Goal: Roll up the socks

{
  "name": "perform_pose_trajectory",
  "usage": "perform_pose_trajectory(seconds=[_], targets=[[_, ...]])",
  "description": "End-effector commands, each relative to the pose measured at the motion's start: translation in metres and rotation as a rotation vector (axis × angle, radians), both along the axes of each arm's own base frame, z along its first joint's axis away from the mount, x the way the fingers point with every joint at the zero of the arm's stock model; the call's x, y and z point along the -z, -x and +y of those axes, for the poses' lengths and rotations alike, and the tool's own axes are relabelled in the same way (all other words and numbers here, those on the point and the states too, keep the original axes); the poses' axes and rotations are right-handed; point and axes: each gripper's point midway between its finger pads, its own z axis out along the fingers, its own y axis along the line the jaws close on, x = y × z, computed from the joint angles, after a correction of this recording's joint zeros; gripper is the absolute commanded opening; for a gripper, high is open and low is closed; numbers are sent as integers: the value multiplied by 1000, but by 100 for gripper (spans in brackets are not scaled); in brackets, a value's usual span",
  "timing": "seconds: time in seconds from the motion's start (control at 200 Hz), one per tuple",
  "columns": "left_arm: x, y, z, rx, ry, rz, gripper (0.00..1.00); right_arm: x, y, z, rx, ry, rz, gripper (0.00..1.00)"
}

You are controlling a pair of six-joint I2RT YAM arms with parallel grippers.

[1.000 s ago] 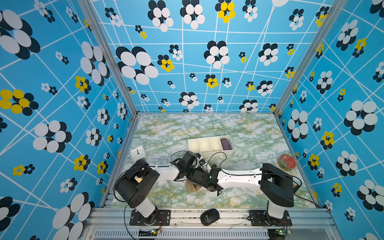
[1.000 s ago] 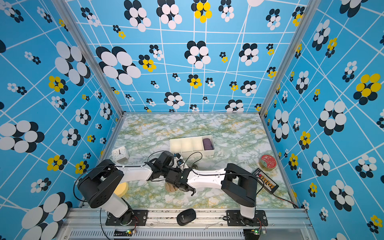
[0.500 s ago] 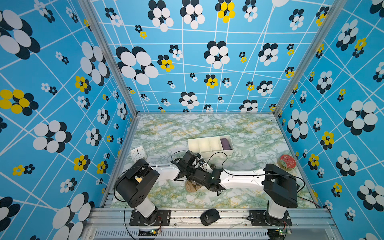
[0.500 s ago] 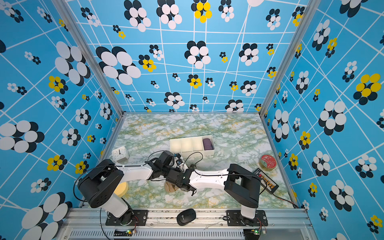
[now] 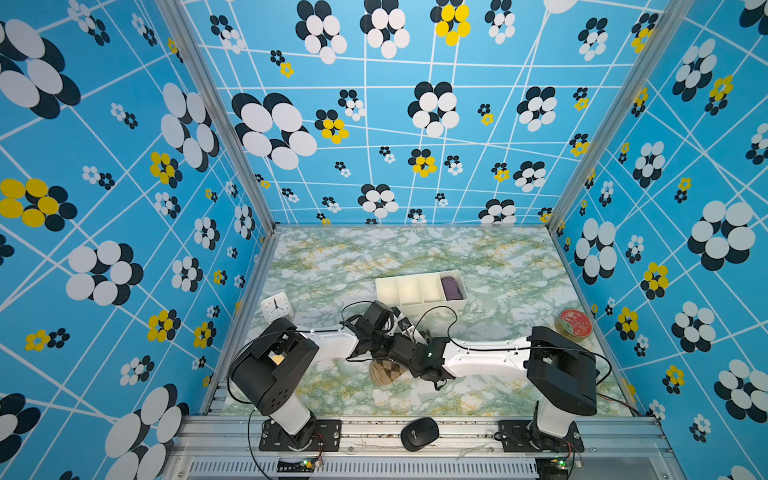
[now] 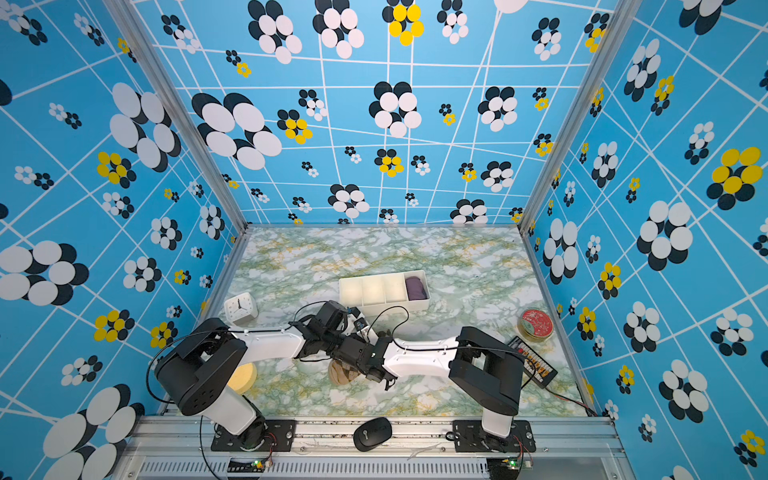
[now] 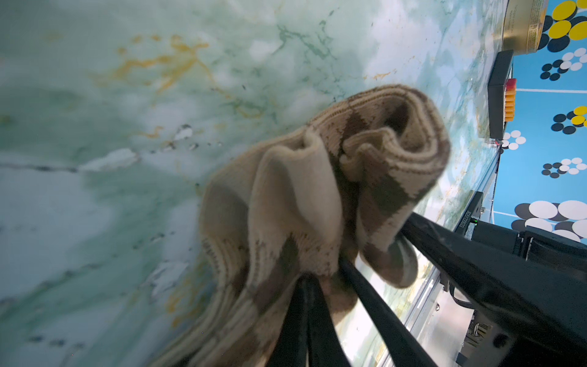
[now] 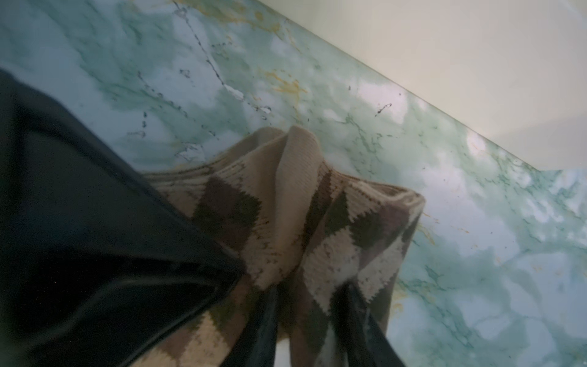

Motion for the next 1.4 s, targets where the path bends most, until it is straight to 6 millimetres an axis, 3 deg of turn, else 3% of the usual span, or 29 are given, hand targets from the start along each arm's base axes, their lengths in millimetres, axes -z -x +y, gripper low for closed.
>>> perform_pose_trajectory(seconds=[0.0,0.27,0.72,1.07,1.394], targets=[[-25,-22,-13,0,72,-83,6,21,23,-1,-85,21,127,36],[-39,-29,-16,2,95,-111,7,34,28,-5,-63,-56,225,38],[-61,-46,-18,-12,126,-159,6,30,36,-5,-67,-257,316,49],[-54,-38,-27,17,133,-129,6,21,31,-2,-40,-462,376,55],[-37,-23,-29,41,118,-79,6,20,29,-4,-17,-513,391,56]])
